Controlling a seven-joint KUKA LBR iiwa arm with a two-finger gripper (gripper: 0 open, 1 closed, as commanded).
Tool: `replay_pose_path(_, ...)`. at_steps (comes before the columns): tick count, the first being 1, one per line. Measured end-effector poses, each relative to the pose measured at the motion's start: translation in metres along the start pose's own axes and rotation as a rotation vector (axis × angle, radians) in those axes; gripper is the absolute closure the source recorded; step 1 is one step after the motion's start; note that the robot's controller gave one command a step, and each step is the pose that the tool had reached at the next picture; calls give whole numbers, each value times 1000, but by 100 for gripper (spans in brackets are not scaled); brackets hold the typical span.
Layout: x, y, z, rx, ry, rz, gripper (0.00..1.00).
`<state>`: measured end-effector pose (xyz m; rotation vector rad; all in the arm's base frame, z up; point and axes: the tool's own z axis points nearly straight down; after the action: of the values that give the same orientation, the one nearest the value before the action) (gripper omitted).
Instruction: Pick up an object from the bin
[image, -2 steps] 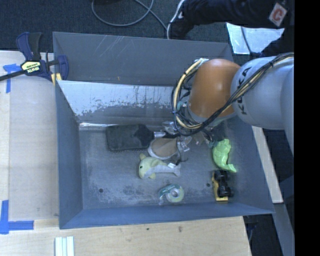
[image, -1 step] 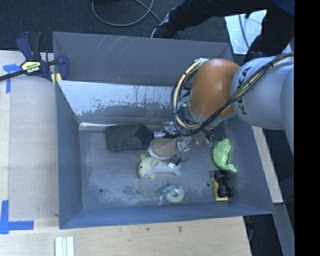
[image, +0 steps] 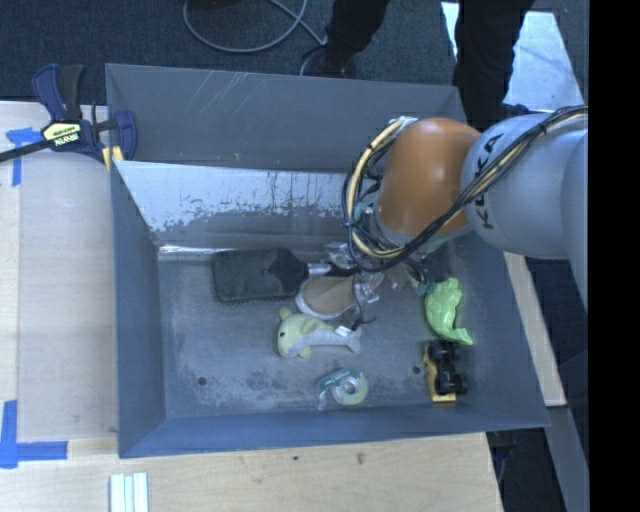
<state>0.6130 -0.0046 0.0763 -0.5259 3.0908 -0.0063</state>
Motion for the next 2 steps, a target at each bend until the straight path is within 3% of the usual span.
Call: replay_pose_path(2, 5, 11, -29, 1, -1, -57, 100)
